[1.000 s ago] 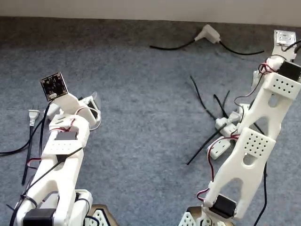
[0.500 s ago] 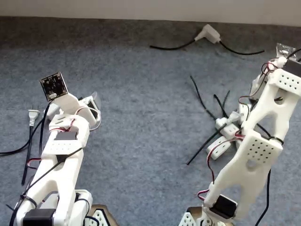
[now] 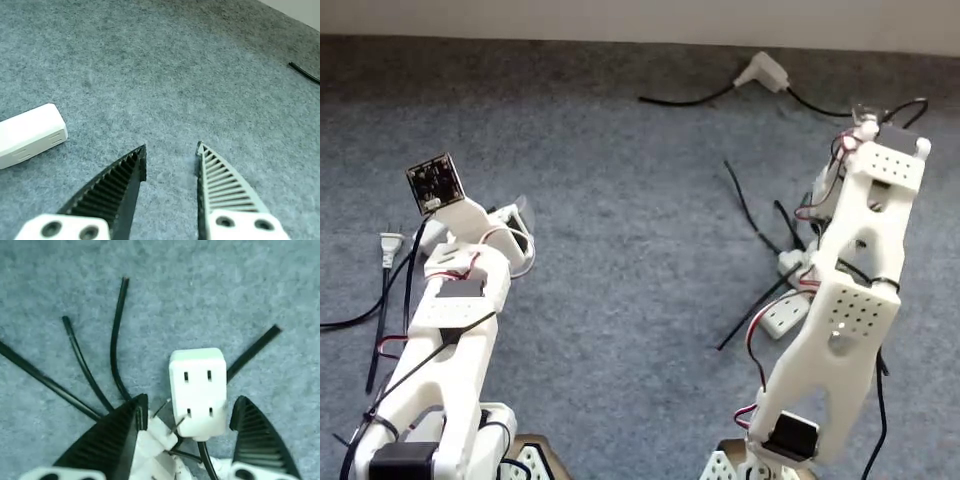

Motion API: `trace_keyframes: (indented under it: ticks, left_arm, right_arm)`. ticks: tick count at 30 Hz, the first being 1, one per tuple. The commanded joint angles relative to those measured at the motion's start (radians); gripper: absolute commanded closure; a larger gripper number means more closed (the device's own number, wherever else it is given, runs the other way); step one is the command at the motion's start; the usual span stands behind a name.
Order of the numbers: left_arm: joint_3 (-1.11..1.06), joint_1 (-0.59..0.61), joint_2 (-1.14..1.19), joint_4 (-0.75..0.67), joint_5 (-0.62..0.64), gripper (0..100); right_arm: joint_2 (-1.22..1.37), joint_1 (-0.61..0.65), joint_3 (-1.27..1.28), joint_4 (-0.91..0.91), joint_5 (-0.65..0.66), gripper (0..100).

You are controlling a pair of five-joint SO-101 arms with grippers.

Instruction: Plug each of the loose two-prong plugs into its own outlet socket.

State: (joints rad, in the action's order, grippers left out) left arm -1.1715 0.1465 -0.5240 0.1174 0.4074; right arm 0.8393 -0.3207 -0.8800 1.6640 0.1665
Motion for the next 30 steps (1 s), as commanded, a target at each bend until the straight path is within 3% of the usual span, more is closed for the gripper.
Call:
trace_keyframes:
  ticks: [1, 11, 18, 30]
  left_arm:
    - [0.033, -0.022, -0.001, -0.021, 0.003, 83]
    - [0.033, -0.022, -0.001, -0.018, 0.005, 83]
    - [0.033, -0.022, -0.001, -0.018, 0.005, 83]
    - [0.033, -0.022, -0.001, -0.018, 0.005, 83]
  right_arm:
    - [0.048, -0.015, -0.012, -0.093, -0.008, 73.8]
    - [0.137, -0.022, -0.012, -0.196, -0.009, 75.2]
    - [0.064, -0.053, -0.013, -0.193, -0.009, 93.9]
    - [-0.240, -0.053, -0.013, -0.186, -0.009, 94.0]
